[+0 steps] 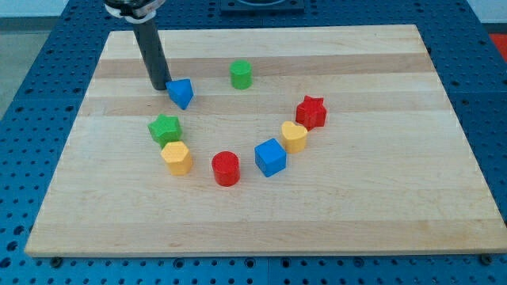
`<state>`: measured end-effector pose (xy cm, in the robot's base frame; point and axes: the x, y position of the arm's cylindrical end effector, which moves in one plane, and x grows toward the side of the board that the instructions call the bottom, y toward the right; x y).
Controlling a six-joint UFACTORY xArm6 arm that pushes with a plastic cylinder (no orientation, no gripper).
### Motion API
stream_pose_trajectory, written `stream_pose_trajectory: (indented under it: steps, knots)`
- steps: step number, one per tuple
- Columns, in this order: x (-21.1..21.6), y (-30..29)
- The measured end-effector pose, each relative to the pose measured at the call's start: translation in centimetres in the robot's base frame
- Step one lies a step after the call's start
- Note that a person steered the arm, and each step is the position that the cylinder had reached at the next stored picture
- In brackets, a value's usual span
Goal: Place your hand above the red star
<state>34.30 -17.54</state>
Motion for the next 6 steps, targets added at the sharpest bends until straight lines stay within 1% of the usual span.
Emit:
stream_pose_trajectory:
  steps: [2,3,4,5,6]
  knots:
    - [0.5,0.1]
    - [-0.5,0.3]
    - [-3.2,0.7]
    - [-6.2,6.0]
    - [-7.4,14.8]
